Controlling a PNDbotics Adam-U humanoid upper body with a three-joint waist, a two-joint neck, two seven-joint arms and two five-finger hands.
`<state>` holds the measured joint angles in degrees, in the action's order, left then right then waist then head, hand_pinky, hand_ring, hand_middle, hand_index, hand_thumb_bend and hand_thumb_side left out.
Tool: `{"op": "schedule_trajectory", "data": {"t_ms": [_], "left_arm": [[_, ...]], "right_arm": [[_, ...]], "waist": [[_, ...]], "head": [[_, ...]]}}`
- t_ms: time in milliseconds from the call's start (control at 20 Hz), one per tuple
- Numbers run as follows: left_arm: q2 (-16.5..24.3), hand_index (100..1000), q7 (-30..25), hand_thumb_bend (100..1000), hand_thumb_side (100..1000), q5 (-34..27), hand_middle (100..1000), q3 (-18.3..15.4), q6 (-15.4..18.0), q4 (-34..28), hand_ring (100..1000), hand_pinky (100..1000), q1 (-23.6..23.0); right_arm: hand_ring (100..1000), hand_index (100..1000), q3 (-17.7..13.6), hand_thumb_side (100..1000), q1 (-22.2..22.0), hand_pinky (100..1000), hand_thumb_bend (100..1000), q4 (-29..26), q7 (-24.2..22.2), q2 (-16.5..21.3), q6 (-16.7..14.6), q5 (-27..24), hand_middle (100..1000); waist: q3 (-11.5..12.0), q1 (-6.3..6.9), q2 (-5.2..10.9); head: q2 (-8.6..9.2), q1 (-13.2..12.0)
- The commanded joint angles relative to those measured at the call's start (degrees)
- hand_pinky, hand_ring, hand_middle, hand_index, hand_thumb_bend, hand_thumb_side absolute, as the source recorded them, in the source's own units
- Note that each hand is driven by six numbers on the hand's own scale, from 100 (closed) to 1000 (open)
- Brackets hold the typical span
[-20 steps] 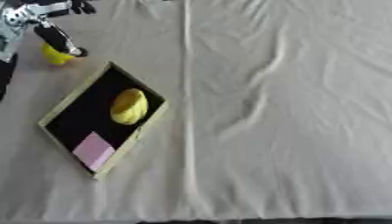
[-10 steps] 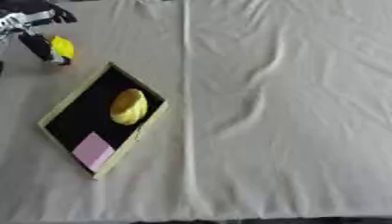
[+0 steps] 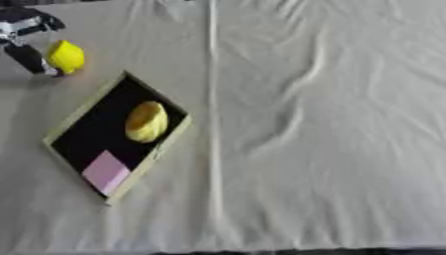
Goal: Pick up objects on the table and place them in the box.
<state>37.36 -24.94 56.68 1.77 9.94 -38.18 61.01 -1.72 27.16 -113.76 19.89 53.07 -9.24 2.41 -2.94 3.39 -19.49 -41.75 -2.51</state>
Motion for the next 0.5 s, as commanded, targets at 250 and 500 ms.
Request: {"op": "schedule_trajectory", "data": {"t_ms": [250,500], "left_arm": [[1.9,918,3.1,477,100,0.9,839,-1.0,-1.0,0.2,887,915,0.8],[1.8,856,4.5,389,100,2.5,758,-1.1,-2.2,1.3,814,840,0.7]], "right_arm": [[849,821,-0.9,100,0.1,918,100,-0.8,-0.1,0.7,0.4,-0.3,744],[849,822,-1.1,100,-0.1,920,100,-0.8,0.2,0.6,0.8,-0.5,743]], "waist": [[-0.5,-0.14,0.57],[-0.8,0.01,0.16]], "head": [[1.12,-0.6],[1.28,-0.8]]}}
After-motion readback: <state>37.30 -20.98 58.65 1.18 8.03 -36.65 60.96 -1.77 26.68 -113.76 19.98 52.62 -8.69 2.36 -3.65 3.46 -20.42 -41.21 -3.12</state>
